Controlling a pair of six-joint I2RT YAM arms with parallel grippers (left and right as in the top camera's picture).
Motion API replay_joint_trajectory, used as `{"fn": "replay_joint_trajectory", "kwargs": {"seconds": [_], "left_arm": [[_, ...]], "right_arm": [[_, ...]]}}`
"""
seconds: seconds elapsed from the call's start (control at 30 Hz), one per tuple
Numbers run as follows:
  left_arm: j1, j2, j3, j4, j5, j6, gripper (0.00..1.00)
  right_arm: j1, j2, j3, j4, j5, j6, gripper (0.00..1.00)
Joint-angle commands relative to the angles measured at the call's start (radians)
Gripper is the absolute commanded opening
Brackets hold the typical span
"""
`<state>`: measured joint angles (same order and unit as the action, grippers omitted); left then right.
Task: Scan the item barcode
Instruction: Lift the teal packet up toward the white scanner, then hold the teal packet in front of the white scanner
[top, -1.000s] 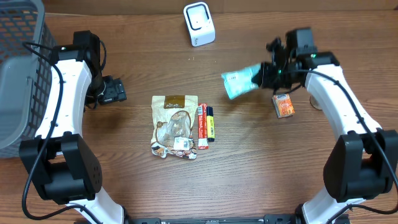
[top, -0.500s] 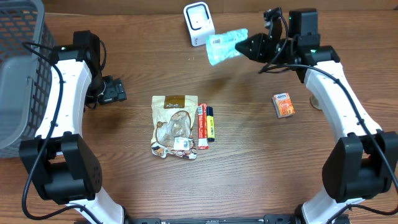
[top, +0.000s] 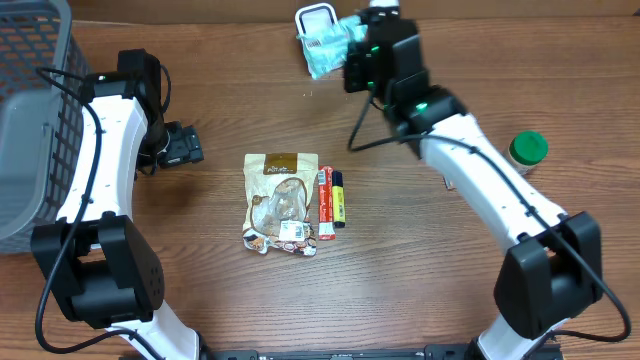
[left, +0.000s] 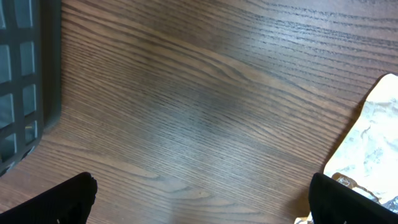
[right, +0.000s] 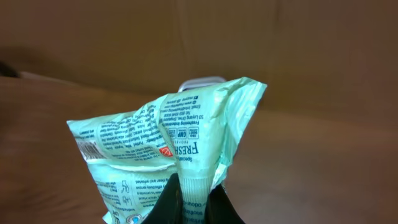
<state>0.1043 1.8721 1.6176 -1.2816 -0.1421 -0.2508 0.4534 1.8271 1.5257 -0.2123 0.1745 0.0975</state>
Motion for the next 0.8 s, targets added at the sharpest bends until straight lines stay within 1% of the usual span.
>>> {"fn": "replay_joint_trajectory", "kwargs": {"seconds": [0.0, 0.13, 0.33, 0.47, 0.57, 0.77], "left_arm": [[-0.006, 0.007, 0.012, 0.001, 0.005, 0.019, 1.0], [-0.006, 0.007, 0.012, 0.001, 0.005, 0.019, 1.0], [-0.006, 0.007, 0.012, 0.001, 0.005, 0.019, 1.0], [-0.006, 0.007, 0.012, 0.001, 0.005, 0.019, 1.0], [-0.006, 0.007, 0.012, 0.001, 0.005, 0.019, 1.0], [-0.006, 0.007, 0.012, 0.001, 0.005, 0.019, 1.0]], "right_arm": [[0.049, -0.029, 0.027, 0.085, 0.318, -0.313, 0.04], [0.069, -0.029, 0.027, 0.18, 0.322, -0.48, 0.04], [0.069, -0.005, 0.027, 0.34, 0.323, -0.674, 0.04], [0.069, 0.036, 0.027, 0.469, 0.324, -0.74, 0.04], [0.069, 0.094, 0.027, 0.599, 0.367, -0.789, 0.04], [0.069, 0.266, 0.028, 0.917, 0.378, -0.983, 0.04]]}}
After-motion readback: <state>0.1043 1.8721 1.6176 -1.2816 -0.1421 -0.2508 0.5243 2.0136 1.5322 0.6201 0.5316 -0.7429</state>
